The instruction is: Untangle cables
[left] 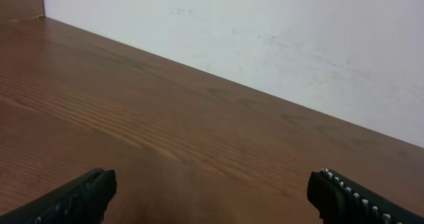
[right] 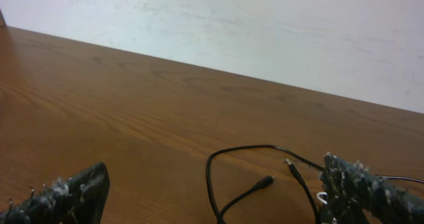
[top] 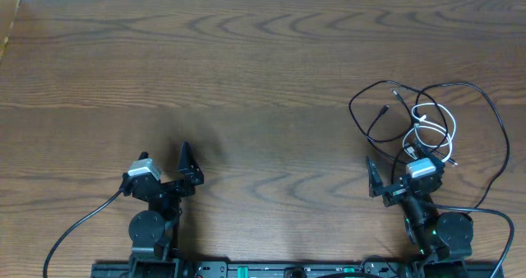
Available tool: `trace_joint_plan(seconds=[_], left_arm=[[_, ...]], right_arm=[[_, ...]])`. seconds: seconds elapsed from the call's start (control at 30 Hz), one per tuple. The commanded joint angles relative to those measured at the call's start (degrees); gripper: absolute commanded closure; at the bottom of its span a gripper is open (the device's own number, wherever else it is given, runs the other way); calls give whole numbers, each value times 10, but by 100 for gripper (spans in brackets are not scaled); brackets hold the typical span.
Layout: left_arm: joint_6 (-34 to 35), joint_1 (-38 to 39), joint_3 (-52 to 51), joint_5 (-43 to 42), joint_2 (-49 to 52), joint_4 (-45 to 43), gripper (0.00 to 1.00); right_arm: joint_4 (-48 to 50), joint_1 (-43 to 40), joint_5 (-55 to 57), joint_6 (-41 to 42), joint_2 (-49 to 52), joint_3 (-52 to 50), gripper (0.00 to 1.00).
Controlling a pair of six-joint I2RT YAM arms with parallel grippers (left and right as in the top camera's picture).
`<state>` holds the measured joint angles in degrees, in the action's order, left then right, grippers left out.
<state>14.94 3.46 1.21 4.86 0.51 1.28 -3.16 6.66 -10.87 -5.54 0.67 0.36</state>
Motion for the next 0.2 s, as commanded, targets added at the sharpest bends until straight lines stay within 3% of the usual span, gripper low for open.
trace_joint_plan(seconds=[0.0,0.17], left_arm=[[-10,-3,-10,21,-2,23,2],[-10,-3,-10,21,-2,23,2]], right_arm=[[-2,-5,2,-8,-4,-1,1],[-2,-5,2,-8,-4,-1,1]])
